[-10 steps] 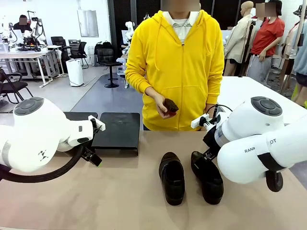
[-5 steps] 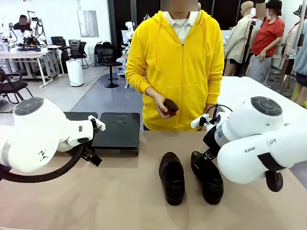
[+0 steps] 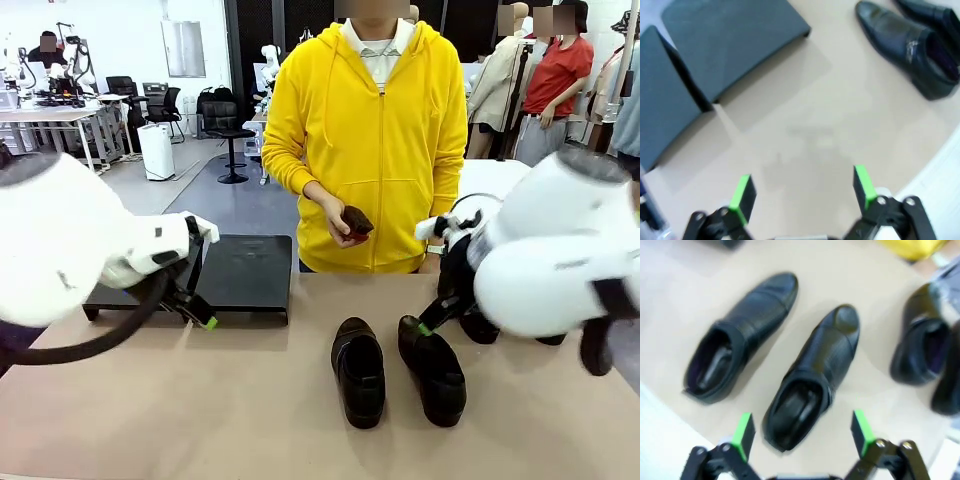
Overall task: Organize the shoes by placing them on the stand.
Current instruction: Pick up one Shoe and place it in the middle of the table.
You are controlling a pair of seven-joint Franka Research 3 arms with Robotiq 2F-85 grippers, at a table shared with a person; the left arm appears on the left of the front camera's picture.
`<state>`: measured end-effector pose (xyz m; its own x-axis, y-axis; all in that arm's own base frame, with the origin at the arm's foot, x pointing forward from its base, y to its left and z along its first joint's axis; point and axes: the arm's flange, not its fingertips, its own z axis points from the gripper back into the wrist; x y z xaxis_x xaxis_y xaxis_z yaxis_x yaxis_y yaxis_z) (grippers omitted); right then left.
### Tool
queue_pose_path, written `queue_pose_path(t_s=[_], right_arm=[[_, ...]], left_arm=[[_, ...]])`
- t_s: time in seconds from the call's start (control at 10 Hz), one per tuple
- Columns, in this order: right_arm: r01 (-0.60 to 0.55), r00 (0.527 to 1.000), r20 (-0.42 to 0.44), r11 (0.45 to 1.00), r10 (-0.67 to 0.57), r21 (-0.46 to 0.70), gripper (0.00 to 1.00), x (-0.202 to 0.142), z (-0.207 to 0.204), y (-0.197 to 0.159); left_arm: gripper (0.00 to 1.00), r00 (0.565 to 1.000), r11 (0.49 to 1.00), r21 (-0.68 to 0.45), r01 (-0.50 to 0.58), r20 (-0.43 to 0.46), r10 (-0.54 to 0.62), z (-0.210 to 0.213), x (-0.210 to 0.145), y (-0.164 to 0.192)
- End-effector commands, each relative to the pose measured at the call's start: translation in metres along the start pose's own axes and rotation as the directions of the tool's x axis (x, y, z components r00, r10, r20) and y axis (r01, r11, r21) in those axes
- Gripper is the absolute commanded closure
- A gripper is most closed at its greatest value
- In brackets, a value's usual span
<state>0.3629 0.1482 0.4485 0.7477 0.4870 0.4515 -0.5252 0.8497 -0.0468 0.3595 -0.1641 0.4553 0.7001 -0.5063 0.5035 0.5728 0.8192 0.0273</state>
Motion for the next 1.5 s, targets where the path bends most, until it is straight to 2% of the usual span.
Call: queue_pose_path(t_s=[0.0,0.2,0.3,0.4,0.5,0.6,0.7,1.4], right_arm=[[0.083,0.996,0.020,0.995,-0.084,0.059,0.00,-0.025,0.099,0.001],[0.106,0.992,0.066,0.991,-0.112,0.088,0.00,-0.082,0.180,-0.013],[0.187,0.976,0.096,0.979,-0.195,0.086,0.00,-0.117,0.209,-0.029],[0.289,0.947,0.126,0.954,-0.297,0.077,0.00,-0.142,0.219,-0.041],[0.367,0.912,0.164,0.927,-0.376,0.083,0.00,-0.157,0.217,-0.058],[0.409,0.883,0.225,0.911,-0.411,0.057,0.00,-0.159,0.205,-0.071],[0.271,0.950,0.135,0.958,-0.282,0.099,0.00,-0.136,0.244,-0.042],[0.271,0.950,0.135,0.958,-0.282,0.099,0.00,-0.136,0.244,-0.042]], left_arm=[[0.00,0.996,0.989,-0.126,0.082,-0.016,-0.085,0.089,-0.036,0.003],[0.00,0.992,0.983,-0.132,0.129,0.023,-0.127,0.161,-0.090,0.006],[0.00,0.996,0.997,-0.045,0.056,0.065,-0.053,0.192,-0.122,0.012],[0.00,0.994,0.999,-0.023,-0.023,0.104,0.025,0.210,-0.142,0.021],[0.00,0.989,0.997,-0.037,-0.069,0.126,0.073,0.208,-0.149,0.031],[0.00,0.985,0.993,-0.068,-0.092,0.138,0.100,0.196,-0.144,0.043],[0.00,0.995,0.999,-0.049,-0.010,0.100,0.015,0.246,-0.115,0.025],[0.00,0.995,0.999,-0.049,-0.010,0.100,0.015,0.246,-0.115,0.025]])
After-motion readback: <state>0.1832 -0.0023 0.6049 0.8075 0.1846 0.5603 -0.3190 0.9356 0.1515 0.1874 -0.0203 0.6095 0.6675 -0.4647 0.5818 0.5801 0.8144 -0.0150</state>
